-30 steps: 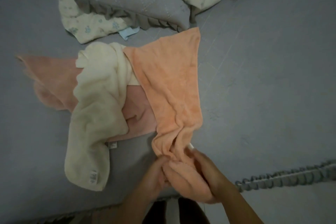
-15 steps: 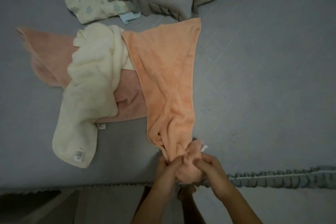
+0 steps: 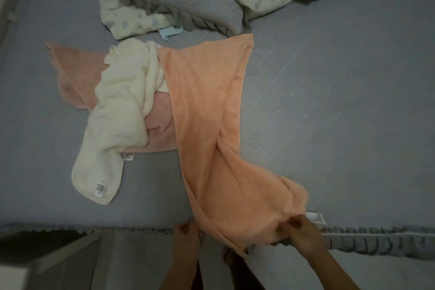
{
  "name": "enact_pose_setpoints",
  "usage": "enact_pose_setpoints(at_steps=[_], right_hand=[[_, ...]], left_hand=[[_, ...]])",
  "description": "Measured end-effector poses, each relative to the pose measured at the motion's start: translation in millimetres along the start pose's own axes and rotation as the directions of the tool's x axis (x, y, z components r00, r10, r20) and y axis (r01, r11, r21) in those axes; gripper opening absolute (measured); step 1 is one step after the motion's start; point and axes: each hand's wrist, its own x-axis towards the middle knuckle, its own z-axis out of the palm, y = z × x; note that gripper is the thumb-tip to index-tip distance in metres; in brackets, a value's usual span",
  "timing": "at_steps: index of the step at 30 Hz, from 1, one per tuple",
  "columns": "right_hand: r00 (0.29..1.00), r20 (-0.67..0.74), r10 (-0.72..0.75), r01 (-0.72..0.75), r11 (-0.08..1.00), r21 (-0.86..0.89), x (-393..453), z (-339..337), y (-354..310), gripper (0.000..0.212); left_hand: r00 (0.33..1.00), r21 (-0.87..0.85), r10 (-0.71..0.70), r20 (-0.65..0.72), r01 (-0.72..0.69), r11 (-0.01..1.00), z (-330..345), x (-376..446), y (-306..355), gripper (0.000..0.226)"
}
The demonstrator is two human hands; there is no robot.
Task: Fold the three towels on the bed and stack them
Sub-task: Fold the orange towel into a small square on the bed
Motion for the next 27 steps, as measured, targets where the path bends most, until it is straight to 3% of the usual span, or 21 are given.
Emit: enact_pose_setpoints(at_steps=[2,4,6,8,12,14,20,23,25,27], right_hand=[[0.999,-0.05,0.014,-0.024,0.976,-0.217,3,3,-6,0.034],[0.984,-0.175,-0.036,-0.023,0.945,-0.325,3,1,-24,0.047],[0.955,-0.262,-0.14,0.072,0.965,-0.253,0,-3,-50,0.05],[0.927,-0.252,-0.278,0.232,0.953,-0.197,5,-7,-77,0.046],[0.928,-0.123,-0.351,0.355,0.935,0.017,39,-11,-136,0.043],[0.922,-0.101,-0.374,0.382,0.921,0.073,61,-9,-166,0.042],[0.942,-0.158,-0.294,0.332,0.881,0.338,121,4,-262,0.031],[0.934,-0.174,-0.312,0.354,0.876,0.326,137,8,-295,0.018],[0.919,-0.269,-0.289,0.37,0.868,0.33,142,-4,-303,0.013],[0.874,-0.453,-0.177,0.368,0.85,0.377,145,-32,-298,0.011]], left_hand=[[0.996,0.064,0.077,-0.041,-0.074,0.995,2,8,13,0.027],[0.988,0.111,0.138,-0.064,-0.13,0.985,7,19,37,0.039],[0.979,0.133,0.192,-0.072,-0.181,0.974,12,33,68,0.053],[0.956,0.128,0.287,-0.064,-0.278,0.952,16,48,104,0.056],[0.863,0.188,0.503,-0.051,-0.487,0.853,25,79,183,0.042],[0.841,0.186,0.54,-0.041,-0.525,0.831,32,96,219,0.034],[0.784,0.232,0.617,-0.071,-0.589,0.774,50,148,303,0.028],[0.801,0.214,0.597,-0.046,-0.576,0.789,53,166,335,0.034],[0.762,0.251,0.643,-0.074,-0.61,0.752,49,171,349,0.034],[0.738,0.29,0.654,-0.166,-0.597,0.748,42,172,358,0.032]])
